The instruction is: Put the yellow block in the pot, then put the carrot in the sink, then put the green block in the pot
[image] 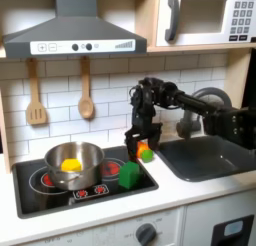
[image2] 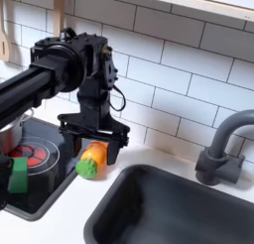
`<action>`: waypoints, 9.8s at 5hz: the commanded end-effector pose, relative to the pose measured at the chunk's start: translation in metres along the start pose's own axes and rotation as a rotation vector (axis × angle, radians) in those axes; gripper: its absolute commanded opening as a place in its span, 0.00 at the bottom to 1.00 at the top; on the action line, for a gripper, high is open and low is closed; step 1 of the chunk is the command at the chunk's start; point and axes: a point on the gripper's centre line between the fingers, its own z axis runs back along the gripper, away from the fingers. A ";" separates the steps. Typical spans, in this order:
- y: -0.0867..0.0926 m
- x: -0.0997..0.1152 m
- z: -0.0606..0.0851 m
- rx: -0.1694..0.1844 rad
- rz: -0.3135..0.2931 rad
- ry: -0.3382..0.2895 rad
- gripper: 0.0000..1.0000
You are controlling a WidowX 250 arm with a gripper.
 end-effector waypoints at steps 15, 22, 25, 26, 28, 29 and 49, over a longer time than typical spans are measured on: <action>-0.092 -0.053 0.004 -0.067 -0.328 -0.003 0.00; -0.087 -0.063 -0.009 -0.115 -0.330 0.020 1.00; -0.070 -0.060 0.023 -0.125 -0.289 -0.035 1.00; -0.063 -0.061 0.044 -0.127 -0.285 -0.077 1.00; -0.041 -0.075 0.075 -0.134 -0.235 -0.143 1.00; -0.028 -0.094 0.087 -0.132 -0.181 -0.156 1.00; 0.079 -0.088 0.069 0.020 0.375 -0.051 1.00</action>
